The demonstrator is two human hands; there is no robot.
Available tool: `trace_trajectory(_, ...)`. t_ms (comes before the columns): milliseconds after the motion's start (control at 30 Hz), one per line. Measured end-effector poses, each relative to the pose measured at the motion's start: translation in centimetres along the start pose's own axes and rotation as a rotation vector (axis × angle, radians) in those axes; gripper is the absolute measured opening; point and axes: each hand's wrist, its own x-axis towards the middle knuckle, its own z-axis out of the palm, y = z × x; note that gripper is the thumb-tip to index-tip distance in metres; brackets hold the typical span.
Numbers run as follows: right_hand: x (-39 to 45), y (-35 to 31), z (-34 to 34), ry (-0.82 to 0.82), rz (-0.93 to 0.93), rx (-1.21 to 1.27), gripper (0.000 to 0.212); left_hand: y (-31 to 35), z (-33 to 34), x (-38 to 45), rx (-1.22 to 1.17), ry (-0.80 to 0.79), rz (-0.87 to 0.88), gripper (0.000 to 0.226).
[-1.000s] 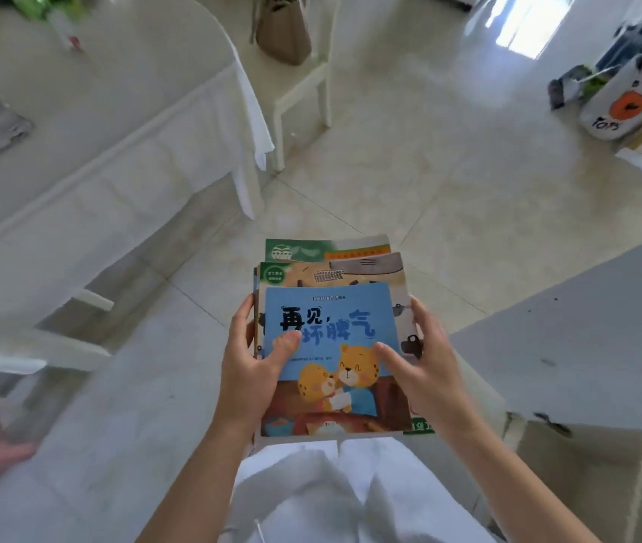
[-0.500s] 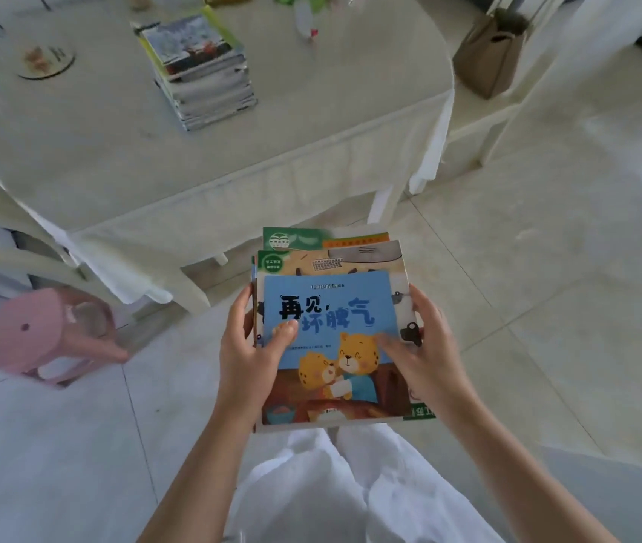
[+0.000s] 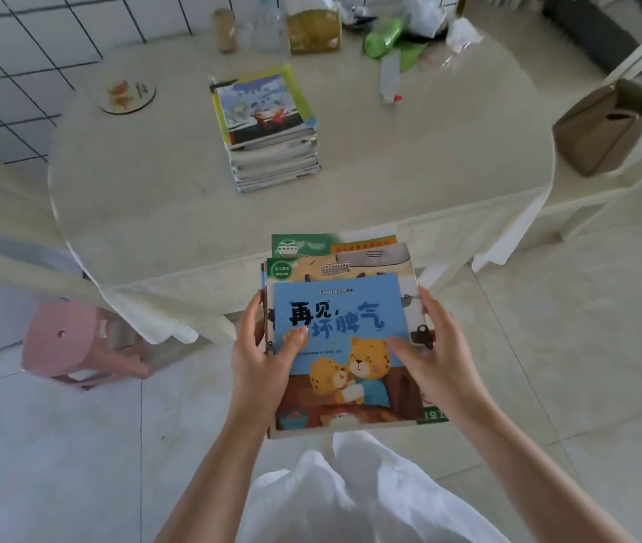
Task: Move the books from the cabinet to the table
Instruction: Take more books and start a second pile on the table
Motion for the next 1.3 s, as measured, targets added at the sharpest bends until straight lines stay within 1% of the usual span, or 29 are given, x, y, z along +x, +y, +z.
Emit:
trace_trajectory(200, 7.3, -4.3, -0.7, -0.097, -0.010, -0.032, 0.076, 2.6, 2.2, 6.0, -0.070, 0.057, -0.038, 0.068)
trace_trajectory(367, 13.1, -6.8, 0.4, -0.138, -0.013, -0.039, 0.068, 4.1, 2.5, 11.4, -0.082, 0.079, -0.033, 0.067)
trace_trajectory(467, 16.2, -8.4, 1.2, -0.125, -0.019, -0.004, 0.064, 5.1, 2.2, 14.8, -0.065, 0.087, 0.010, 0.066)
trace_trajectory(633, 20.5, -10.6, 2.2, -0.066, -0.046, 0.003, 0.071, 7.6, 1.7, 20.0, -0.047, 0.083, 0.108, 0.071)
trace_trajectory(733, 23.0, -12.2, 2.3, -0.046, -0.020, 0.015, 0.082, 9.1, 1.9, 23.3, -0.036, 0.065, 0.158, 0.074)
trace_trajectory(833, 25.5, -13.6, 1.7, -0.028, 0.057, 0.114, 0.092, 10.3, 3.1, 26.2, -0.013, 0.053, 0.204, 0.076)
trace_trajectory(933, 28.0, -14.3, 0.5, -0.028, 0.159, 0.180, 0.096, 10.7, 4.7, 28.8, 0.012, 0.045, 0.218, 0.078)
trace_trajectory(967, 28.7, -14.4, 0.0, -0.040, 0.179, 0.175, 0.095, 10.8, 5.2, 29.4, 0.019, 0.040, 0.219, 0.078)
trace_trajectory(1000, 29.6, -14.6, -0.6, -0.054, 0.192, 0.164, 0.088, 11.0, 6.0, 30.1, 0.024, 0.033, 0.216, 0.078)
trace_trajectory(1100, 32.0, -15.0, -2.5, -0.111, 0.231, 0.158, 0.051, 11.7, 8.4, 31.5, 0.004, 0.013, 0.202, 0.081)
trace_trajectory(1133, 32.9, -15.0, -3.2, -0.129, 0.244, 0.165, 0.044, 11.9, 9.3, 32.0, 0.003, 0.010, 0.200, 0.082)
trace_trajectory(1200, 34.6, -14.7, -4.7, -0.146, 0.242, 0.153, 0.040, 12.4, 11.3, 32.8, 0.035, 0.003, 0.202, 0.085)
trace_trajectory(1300, 37.0, -13.8, -6.8, -0.151, 0.189, 0.097, 0.049, 12.6, 14.4, 33.7, 0.002, -0.011, 0.114, 0.090)
